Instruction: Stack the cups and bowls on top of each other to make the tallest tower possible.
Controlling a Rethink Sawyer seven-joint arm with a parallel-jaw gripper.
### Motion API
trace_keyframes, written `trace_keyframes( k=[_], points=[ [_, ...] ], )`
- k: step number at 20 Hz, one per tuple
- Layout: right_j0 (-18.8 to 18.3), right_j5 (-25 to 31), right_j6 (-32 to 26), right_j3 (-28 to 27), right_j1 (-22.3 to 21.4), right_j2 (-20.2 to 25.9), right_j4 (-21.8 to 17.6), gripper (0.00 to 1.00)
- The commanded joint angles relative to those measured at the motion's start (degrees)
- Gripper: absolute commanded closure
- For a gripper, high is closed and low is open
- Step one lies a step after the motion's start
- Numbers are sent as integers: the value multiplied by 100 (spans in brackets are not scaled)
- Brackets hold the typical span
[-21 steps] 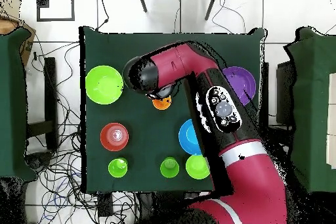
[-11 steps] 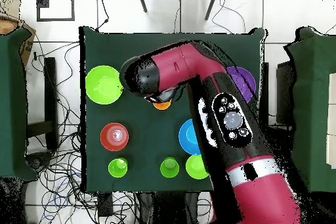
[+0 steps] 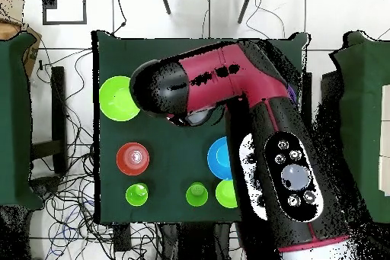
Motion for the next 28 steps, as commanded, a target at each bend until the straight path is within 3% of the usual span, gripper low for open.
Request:
trace_keyframes(
  k=[1, 9, 14, 19, 24, 28],
  points=[
    [42, 151, -586, 990, 198, 94, 262, 0],
    [156, -505, 241, 1325, 675, -152, 403, 0],
    [325, -921, 772, 1385, 858, -393, 194, 0],
    [404, -1042, 868, 1452, 901, -482, 314, 0],
    [698, -1324, 1295, 1345, 1148, -742, 125, 0],
    [834, -1526, 1400, 1399, 1097, -868, 81, 0]
  ],
)
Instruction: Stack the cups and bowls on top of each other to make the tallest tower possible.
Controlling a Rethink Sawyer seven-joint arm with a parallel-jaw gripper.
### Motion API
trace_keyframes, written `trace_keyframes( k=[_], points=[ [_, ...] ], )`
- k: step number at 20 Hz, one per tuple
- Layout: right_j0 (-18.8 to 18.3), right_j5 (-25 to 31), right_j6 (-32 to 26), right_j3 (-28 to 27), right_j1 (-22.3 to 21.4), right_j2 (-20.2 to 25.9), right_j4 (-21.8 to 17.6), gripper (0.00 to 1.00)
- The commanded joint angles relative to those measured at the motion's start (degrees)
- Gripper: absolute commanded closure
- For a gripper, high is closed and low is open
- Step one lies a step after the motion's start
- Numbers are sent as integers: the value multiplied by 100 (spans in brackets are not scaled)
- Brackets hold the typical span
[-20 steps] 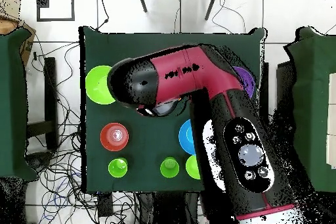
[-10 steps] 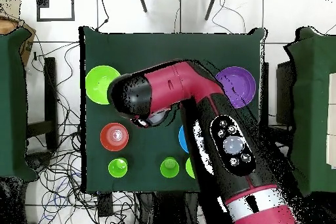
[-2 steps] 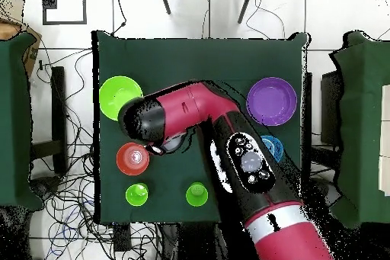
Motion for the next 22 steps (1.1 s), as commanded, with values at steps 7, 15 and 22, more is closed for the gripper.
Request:
trace_keyframes(
  k=[7, 15, 22],
  points=[
    [568, -815, 1421, 349, 320, -737, -324, 0],
    [783, -1109, 1603, 336, 464, -971, -330, 0],
    [781, -1790, 1656, 430, 737, -933, -156, 0]
  ],
)
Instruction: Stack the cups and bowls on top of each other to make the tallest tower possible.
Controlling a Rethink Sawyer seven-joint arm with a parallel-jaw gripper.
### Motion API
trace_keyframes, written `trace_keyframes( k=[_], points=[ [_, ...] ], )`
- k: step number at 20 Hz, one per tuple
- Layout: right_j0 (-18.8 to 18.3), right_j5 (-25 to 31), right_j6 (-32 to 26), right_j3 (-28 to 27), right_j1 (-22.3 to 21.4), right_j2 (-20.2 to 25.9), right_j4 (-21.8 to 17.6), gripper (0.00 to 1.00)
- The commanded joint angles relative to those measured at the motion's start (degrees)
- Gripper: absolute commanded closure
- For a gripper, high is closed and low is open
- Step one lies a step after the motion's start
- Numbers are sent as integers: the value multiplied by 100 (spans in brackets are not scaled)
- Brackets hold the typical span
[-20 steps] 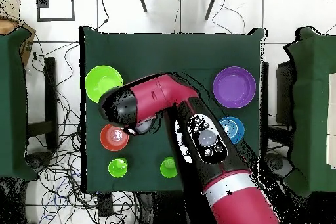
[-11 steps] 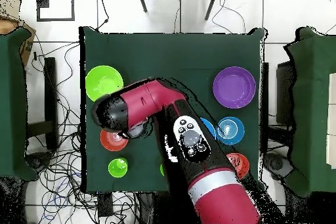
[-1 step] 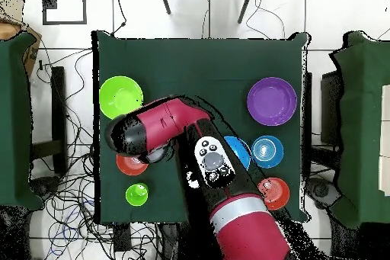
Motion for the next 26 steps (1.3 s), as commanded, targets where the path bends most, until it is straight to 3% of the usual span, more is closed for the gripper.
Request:
trace_keyframes(
  k=[1, 8, 11, 17, 26],
  points=[
    [1, -958, 827, 366, 432, -187, -75, 0],
    [-375, -1820, 777, 752, 427, 113, 288, 0],
    [-312, -2198, 1061, 802, 401, 24, 397, 0],
    [-84, -2038, 1302, 720, 349, -237, 695, 0],
    [358, -2084, 1720, 401, 531, -714, 590, 0]
  ],
)
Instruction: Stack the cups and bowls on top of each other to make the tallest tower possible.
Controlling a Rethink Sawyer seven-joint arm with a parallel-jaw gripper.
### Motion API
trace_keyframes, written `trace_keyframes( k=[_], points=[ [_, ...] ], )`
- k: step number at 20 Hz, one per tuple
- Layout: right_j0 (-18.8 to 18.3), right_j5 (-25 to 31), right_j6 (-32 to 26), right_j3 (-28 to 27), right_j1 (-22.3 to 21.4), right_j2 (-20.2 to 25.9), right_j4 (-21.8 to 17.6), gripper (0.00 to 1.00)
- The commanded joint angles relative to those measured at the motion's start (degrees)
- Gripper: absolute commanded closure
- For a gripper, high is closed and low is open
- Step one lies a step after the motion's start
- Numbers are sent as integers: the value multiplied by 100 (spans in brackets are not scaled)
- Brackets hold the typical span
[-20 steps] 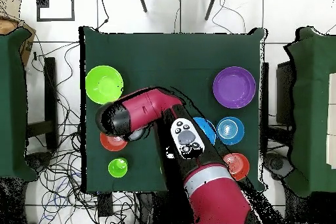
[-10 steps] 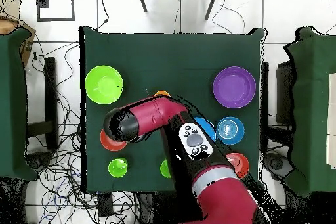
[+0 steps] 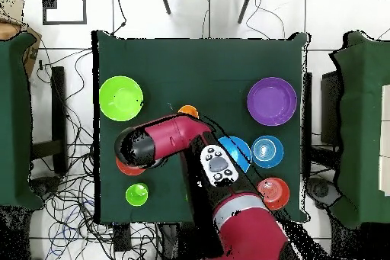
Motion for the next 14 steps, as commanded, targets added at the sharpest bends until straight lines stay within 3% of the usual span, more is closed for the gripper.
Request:
trace_keyframes(
  k=[1, 6, 14],
  points=[
    [337, -222, 1120, -104, 275, -447, -14, 0],
    [350, -356, 1098, -76, 330, -484, -79, 0],
    [540, -545, 1155, -436, 807, -666, -230, 0]
  ],
)
